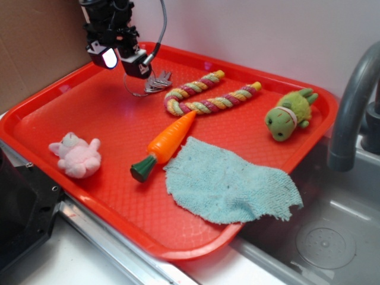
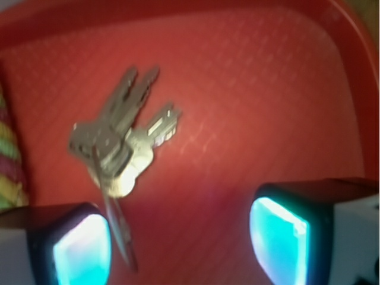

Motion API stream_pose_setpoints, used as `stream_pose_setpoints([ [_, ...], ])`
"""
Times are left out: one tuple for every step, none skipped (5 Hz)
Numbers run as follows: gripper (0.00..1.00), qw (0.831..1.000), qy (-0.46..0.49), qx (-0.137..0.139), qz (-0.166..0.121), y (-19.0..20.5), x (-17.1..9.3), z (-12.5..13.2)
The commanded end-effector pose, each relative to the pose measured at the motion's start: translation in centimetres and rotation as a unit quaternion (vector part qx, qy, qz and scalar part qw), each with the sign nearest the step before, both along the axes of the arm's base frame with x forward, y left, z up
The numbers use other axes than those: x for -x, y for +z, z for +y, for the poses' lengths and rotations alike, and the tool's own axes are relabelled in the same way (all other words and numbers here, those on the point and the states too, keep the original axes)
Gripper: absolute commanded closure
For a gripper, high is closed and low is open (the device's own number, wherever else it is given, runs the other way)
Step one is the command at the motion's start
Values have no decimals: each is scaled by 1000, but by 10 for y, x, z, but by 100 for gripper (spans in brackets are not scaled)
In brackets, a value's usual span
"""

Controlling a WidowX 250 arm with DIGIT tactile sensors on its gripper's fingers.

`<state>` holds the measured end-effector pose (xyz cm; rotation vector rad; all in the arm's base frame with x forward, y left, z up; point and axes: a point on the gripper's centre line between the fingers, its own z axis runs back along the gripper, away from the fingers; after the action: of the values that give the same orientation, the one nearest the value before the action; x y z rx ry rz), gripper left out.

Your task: Grab the silver keys.

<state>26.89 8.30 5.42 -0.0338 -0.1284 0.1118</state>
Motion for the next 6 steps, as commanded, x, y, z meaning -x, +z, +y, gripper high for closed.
stream_pose_setpoints([
  [0,1000,-20,-6,-5,0,-23,-4],
  [0,1000,-28,-4,-6,0,-24,-10],
  [0,999,-47,-5,-1,-3,-25,-20],
  [0,998,-69,-4,2,-6,-31,-30],
  [0,998,-66,-4,13,-14,-37,-31],
  [100,998,-59,-1,11,-13,-35,-31],
])
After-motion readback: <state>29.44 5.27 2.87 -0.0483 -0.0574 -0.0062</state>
